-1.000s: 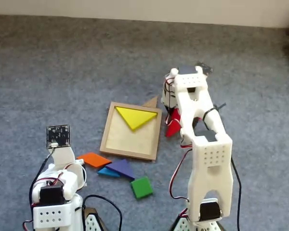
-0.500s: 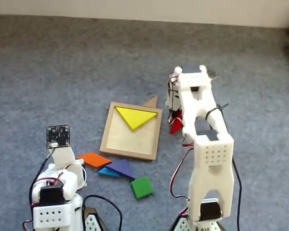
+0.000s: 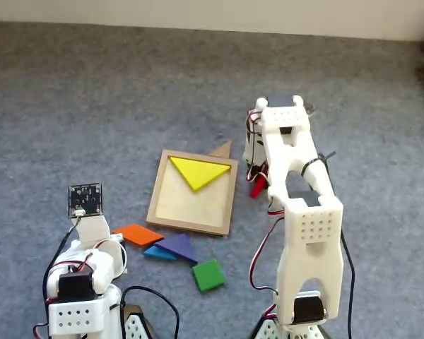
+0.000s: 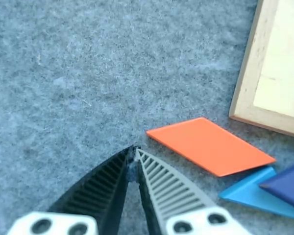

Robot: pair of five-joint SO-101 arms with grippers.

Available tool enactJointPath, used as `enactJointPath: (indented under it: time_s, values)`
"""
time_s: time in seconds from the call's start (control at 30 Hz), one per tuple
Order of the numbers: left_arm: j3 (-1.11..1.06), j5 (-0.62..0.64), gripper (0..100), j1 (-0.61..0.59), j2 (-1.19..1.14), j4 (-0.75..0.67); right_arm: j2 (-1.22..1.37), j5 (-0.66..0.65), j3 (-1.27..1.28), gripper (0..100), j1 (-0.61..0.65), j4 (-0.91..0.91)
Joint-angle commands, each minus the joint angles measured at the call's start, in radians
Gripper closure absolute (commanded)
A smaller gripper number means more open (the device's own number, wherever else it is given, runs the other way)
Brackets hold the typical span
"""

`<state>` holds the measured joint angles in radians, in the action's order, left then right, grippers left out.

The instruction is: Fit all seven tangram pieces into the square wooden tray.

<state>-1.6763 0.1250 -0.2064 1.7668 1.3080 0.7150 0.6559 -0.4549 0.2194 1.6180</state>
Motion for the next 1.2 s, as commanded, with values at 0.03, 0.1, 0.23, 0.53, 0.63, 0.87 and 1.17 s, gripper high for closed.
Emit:
enactJointPath:
  time_s: [0.03, 0.1, 0.23, 0.53, 0.63, 0.87, 1.17]
  values:
    - [-0.019, -0.009, 99, 0.01, 0.053, 0.005, -0.136, -0.061, -0.065, 99.3, 0.012, 0.073]
    - [-0.019, -0.009, 99, 0.01, 0.053, 0.005, -0.185, -0.161, -0.059, 99.3, 0.018, 0.09]
    - [-0.019, -0.009, 99, 0.01, 0.053, 0.005, -0.255, -0.322, -0.054, 99.3, 0.035, 0.093]
    - [-0.019, -0.009, 99, 0.01, 0.053, 0.005, -0.255, -0.348, -0.05, 99.3, 0.2, 0.094]
    - [-0.019, -0.009, 99, 0.01, 0.053, 0.005, -0.255, -0.374, 0.013, 99.3, 0.249, 0.085]
    - [-0.019, -0.009, 99, 0.01, 0.053, 0.005, -0.255, -0.402, 0.148, 99.3, 0.312, -0.013]
    - [-0.019, -0.009, 99, 0.01, 0.053, 0.005, -0.255, -0.402, 0.162, 92.0, 0.372, -0.015]
